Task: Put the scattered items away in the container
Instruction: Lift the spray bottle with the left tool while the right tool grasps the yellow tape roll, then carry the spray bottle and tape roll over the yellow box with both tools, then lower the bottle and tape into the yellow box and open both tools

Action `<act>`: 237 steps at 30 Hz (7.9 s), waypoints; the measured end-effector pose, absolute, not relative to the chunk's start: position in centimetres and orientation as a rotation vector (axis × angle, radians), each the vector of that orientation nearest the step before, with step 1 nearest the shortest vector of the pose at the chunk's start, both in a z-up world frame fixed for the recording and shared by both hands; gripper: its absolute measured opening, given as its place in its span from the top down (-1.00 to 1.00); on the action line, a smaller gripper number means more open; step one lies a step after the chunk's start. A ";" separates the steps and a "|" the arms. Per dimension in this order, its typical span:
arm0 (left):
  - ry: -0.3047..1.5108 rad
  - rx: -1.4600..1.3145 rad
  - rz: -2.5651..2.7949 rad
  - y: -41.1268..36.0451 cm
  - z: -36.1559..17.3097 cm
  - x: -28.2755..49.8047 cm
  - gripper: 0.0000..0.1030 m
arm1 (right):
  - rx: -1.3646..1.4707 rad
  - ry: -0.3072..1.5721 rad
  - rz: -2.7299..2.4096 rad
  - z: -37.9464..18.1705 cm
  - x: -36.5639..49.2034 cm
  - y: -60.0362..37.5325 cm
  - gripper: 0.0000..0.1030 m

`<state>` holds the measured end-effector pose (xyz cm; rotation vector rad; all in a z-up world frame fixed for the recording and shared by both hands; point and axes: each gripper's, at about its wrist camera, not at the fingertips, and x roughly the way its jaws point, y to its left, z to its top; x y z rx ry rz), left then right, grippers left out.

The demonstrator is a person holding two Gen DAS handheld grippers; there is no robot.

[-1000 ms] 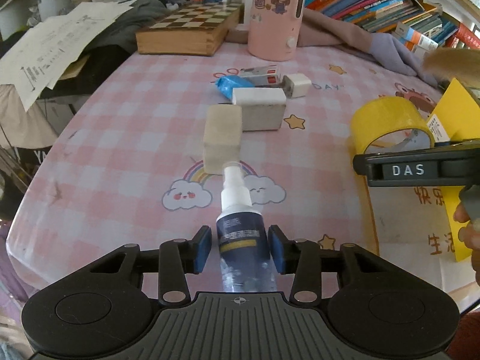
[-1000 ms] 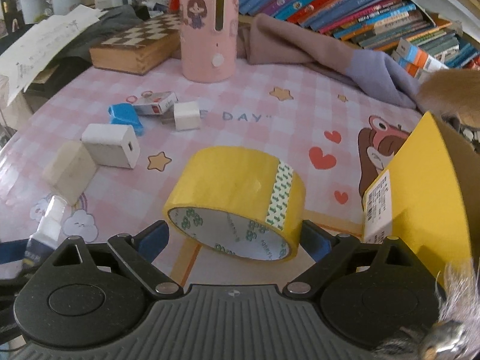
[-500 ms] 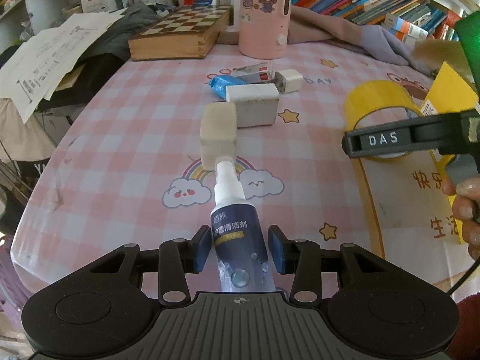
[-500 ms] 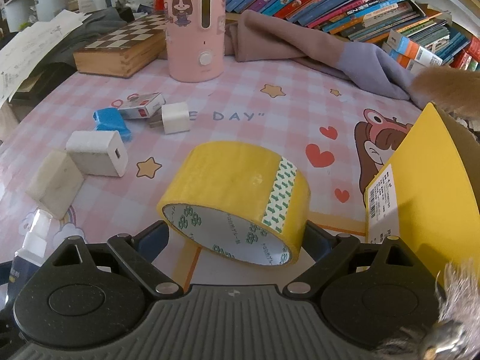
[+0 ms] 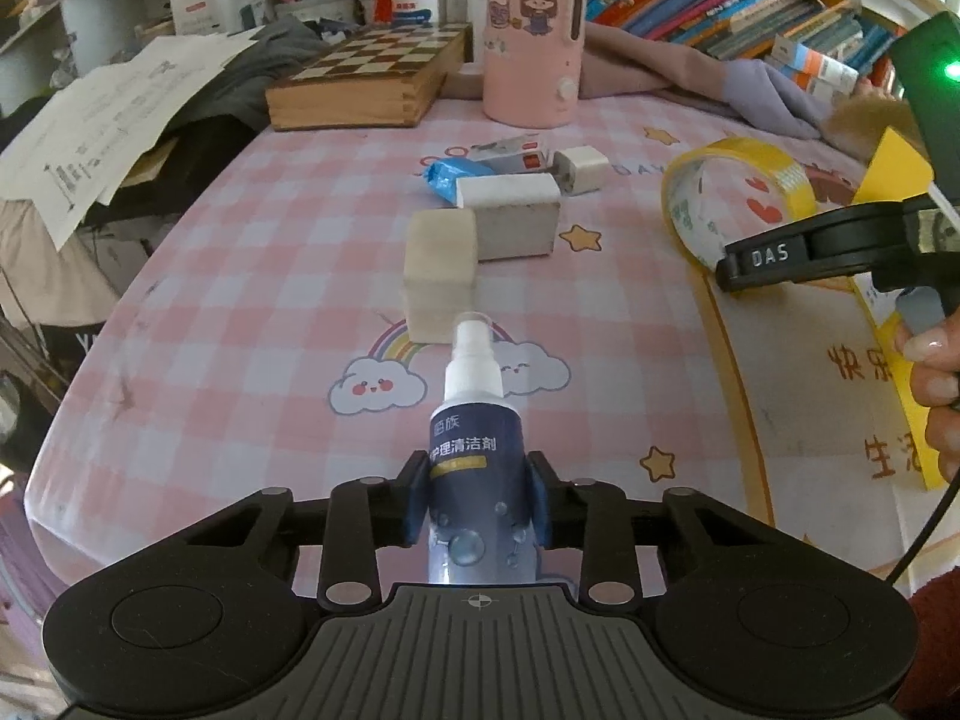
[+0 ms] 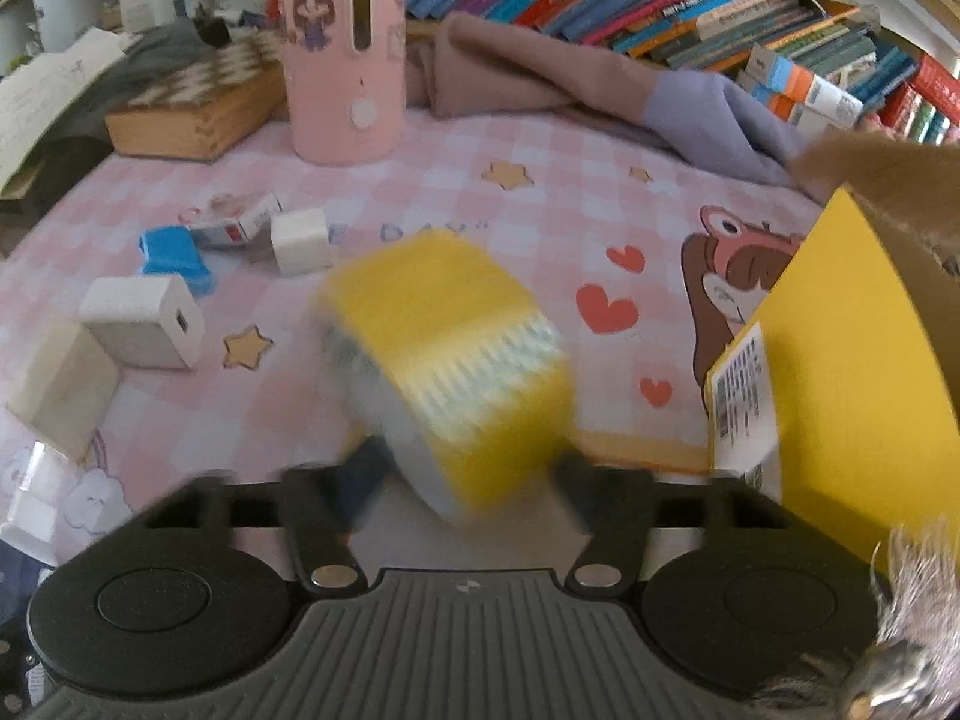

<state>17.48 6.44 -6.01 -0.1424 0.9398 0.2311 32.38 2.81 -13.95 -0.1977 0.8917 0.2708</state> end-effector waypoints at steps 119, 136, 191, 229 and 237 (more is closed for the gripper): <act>0.694 -0.416 -0.170 6.2 2.5 2.2 0.39 | 0.148 0.761 0.068 -4.5 4.2 -7.3 0.88; 0.725 -0.381 -0.281 3.1 2.4 3.2 0.39 | 0.193 0.780 -0.032 -4.9 2.1 -10.4 0.88; 0.607 -0.196 -0.503 -11.0 6.8 18.5 0.39 | 0.204 0.594 -0.016 -1.3 15.5 -22.2 0.87; 0.802 0.240 -0.342 -20.6 -0.1 27.1 0.10 | -0.282 1.022 0.337 -9.8 31.6 -22.1 0.42; 0.656 0.258 -0.309 -20.3 1.6 24.7 -0.30 | -0.203 0.913 0.253 -8.6 30.4 -23.1 0.10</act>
